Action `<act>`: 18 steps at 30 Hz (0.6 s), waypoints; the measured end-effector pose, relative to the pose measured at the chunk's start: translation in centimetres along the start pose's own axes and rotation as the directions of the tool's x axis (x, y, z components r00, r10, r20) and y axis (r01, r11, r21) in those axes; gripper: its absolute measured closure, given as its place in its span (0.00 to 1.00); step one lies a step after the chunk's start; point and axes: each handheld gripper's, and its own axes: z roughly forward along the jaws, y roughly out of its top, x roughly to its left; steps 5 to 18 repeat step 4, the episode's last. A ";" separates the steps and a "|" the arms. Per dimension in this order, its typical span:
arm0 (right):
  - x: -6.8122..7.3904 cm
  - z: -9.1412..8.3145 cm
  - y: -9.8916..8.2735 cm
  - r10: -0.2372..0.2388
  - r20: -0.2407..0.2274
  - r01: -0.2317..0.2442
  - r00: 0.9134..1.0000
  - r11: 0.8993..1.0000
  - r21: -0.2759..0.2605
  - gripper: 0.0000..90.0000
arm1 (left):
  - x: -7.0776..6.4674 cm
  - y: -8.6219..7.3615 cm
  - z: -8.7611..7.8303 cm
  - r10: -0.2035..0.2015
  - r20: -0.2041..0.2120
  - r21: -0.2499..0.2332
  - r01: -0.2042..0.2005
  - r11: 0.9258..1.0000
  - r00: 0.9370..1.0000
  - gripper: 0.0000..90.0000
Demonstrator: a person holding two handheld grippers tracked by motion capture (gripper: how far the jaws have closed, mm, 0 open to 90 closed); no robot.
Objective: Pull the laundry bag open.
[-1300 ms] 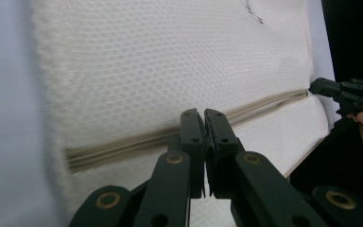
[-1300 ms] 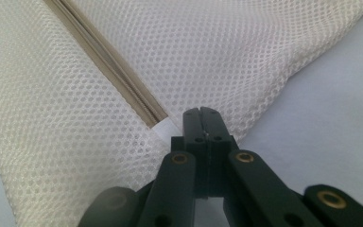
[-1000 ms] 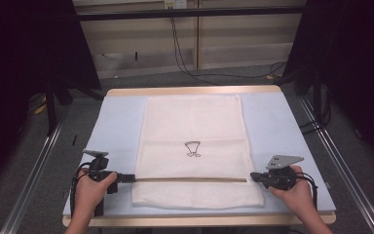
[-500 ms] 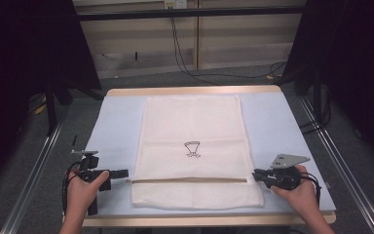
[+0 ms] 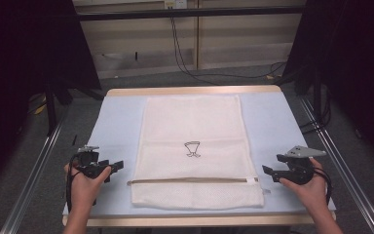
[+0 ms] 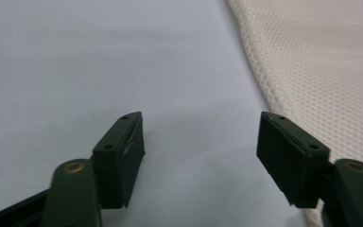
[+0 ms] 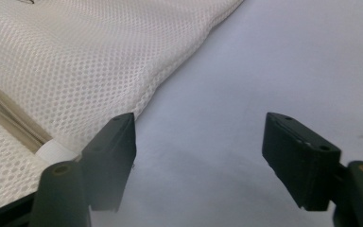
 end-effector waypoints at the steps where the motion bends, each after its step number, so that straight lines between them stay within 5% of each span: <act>1: -0.1 0.1 0.0 0.002 0.007 -0.002 1.000 1.000 0.003 0.25 | 0.2 0.0 0.2 0.012 -0.005 -0.004 -0.012 1.000 1.000 0.32; 4: -0.3 0.5 -0.1 0.005 0.019 -0.006 1.000 0.999 0.042 0.19 | 0.5 0.0 0.7 0.034 -0.019 -0.031 -0.035 0.999 0.999 0.29; 18: -0.3 0.5 -0.1 0.005 0.019 -0.006 1.000 0.999 0.042 0.19 | 0.5 0.0 0.7 0.034 -0.019 -0.031 -0.035 0.999 0.999 0.29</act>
